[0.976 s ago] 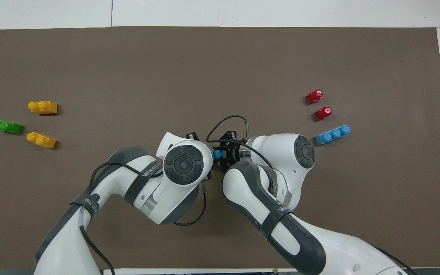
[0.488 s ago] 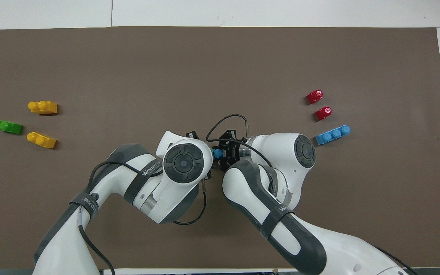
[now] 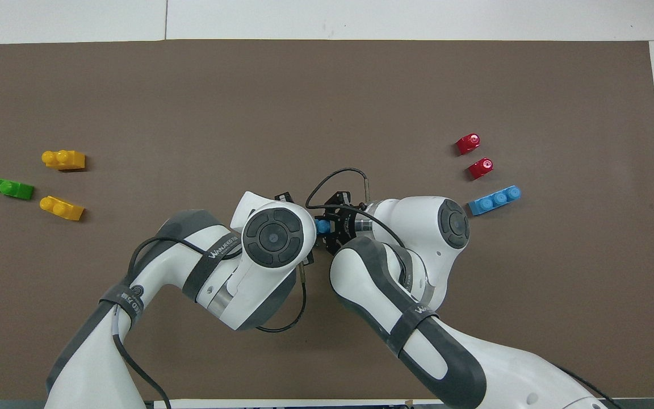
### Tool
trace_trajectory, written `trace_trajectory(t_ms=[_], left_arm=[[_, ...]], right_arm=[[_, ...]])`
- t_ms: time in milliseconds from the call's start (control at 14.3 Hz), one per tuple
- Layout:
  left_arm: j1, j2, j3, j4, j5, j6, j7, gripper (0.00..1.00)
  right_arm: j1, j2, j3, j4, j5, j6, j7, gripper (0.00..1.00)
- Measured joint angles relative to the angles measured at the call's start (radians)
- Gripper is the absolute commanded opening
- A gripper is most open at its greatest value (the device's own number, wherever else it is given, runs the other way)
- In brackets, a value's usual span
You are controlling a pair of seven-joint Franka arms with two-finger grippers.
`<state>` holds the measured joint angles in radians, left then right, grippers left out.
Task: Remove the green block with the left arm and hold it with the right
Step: 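Hold both bricks and pull the grippers apart to separate them, then carry the green brick with the left gripper while the right carries blue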
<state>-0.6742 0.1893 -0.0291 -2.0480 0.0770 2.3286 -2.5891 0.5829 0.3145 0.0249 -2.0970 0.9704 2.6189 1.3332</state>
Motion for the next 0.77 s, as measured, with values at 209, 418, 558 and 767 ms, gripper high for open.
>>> trace_trajectory(t_ms=[209,418,558,767], left_arm=[[0.0,-0.001,0.001,0.011,0.0,-0.015,0.0,0.21],[0.0,-0.017,-0.001,0.032,-0.001,-0.047,0.0,0.21],[0.002,-0.038,0.003,0.043,-0.001,-0.066,0.0,0.21],[0.008,-0.07,0.007,0.046,-0.001,-0.093,0.0,0.21]], right_arm=[[0.0,0.0,-0.001,0.002,0.007,0.0,0.0,0.0],[0.0,0.003,-0.002,0.001,0.011,0.006,0.0,0.0],[0.0,0.008,-0.001,0.001,0.012,0.006,0.0,0.0],[0.0,0.01,-0.001,0.001,0.012,0.006,0.0,0.0]])
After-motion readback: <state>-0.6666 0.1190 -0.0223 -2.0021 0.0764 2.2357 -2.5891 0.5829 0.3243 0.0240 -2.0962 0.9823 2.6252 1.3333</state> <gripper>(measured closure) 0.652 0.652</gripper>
